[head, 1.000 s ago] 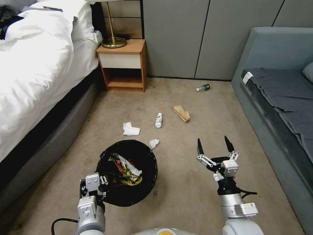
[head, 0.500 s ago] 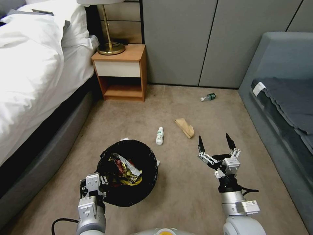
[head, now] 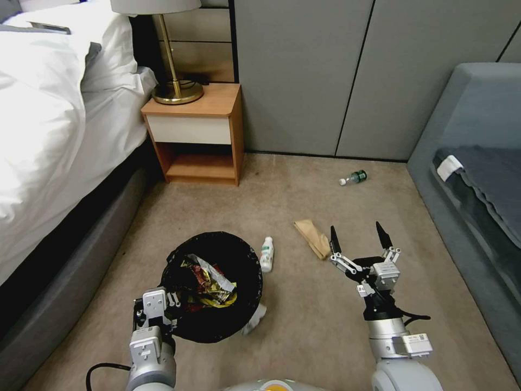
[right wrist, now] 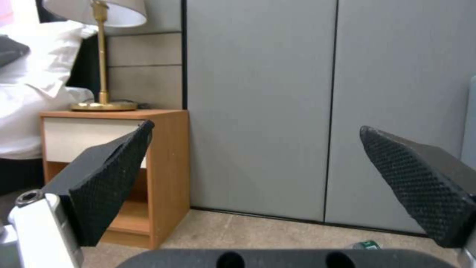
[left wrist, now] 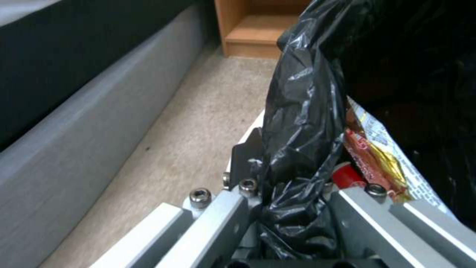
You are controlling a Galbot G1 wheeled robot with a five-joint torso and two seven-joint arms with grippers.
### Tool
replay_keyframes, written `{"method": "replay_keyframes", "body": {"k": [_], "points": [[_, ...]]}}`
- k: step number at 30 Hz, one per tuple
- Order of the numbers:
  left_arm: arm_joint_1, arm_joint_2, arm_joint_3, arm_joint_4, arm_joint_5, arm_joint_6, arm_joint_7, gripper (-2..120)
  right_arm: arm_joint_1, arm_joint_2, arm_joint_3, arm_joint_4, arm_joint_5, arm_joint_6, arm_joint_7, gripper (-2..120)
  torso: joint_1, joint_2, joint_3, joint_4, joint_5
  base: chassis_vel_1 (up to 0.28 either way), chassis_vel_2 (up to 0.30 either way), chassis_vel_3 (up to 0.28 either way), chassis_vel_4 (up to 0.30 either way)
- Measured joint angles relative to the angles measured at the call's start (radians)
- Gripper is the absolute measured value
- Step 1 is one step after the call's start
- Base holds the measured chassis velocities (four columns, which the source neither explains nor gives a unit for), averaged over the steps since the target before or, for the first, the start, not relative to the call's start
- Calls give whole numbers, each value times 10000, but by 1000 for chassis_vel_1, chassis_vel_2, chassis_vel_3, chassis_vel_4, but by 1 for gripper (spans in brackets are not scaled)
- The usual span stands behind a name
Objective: Pick up the trash bin, then pick up the garbage from the floor and place it into the trash bin.
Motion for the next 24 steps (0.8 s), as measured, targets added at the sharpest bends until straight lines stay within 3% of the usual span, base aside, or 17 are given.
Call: {"method": "replay_keyframes", "body": {"k": [24], "points": [[4,1,-6,-6,-1,3,-13,1,-4,2,-5,-7,-4,8,4,100,-2,0,-3,2,1,0,4,-3,2]]}}
